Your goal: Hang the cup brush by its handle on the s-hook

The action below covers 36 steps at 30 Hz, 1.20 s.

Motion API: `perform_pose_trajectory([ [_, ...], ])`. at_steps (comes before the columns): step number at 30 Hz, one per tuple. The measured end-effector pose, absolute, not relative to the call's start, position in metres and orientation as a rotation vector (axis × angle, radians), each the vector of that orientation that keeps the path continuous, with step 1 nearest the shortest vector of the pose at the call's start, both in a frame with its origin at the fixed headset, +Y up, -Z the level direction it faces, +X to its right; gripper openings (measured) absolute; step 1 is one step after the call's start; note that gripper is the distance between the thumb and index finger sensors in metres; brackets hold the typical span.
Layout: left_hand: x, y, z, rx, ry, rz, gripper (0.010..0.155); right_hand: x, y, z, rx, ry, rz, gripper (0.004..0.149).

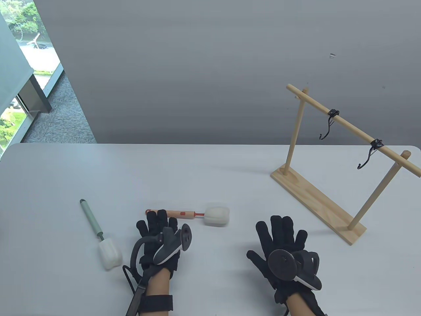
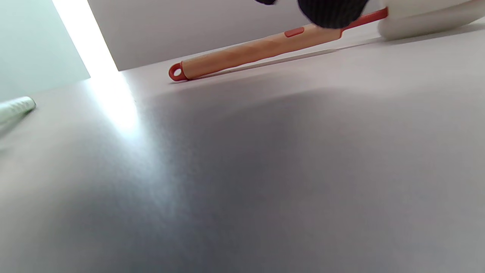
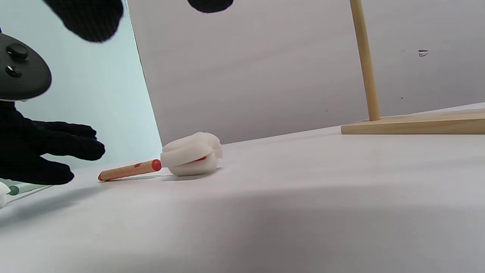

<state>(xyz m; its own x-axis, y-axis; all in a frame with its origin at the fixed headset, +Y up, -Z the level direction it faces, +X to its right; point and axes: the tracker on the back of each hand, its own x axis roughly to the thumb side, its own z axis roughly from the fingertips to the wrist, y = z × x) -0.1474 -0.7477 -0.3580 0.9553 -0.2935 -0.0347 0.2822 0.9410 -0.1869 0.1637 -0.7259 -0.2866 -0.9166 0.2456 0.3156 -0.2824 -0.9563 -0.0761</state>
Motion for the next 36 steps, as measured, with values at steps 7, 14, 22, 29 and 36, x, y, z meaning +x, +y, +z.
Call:
perform_pose_trajectory([
  [7,-0.149,-0.76,-0.405,-0.139,0.094,-0.313,0.062,0.164,-0.726,-0.287,0.458,-0.168,2.82,0.078],
  [14,-0.15,-0.769,-0.432,-0.233,0.157,-0.241,0.06,0.163,-0.73,-0.29,0.468,-0.123,2.829,0.078],
  [22,-0.152,-0.766,-0.442,-0.258,0.146,-0.274,0.051,0.162,-0.731,-0.291,0.47,-0.093,2.835,0.077],
  [29,-0.143,-0.761,-0.436,-0.216,0.013,-0.448,0.05,0.161,-0.73,-0.29,0.47,-0.089,2.84,0.076],
  [36,-0.135,-0.766,-0.423,-0.164,-0.106,-0.452,0.051,0.16,-0.731,-0.291,0.479,-0.075,2.84,0.076],
])
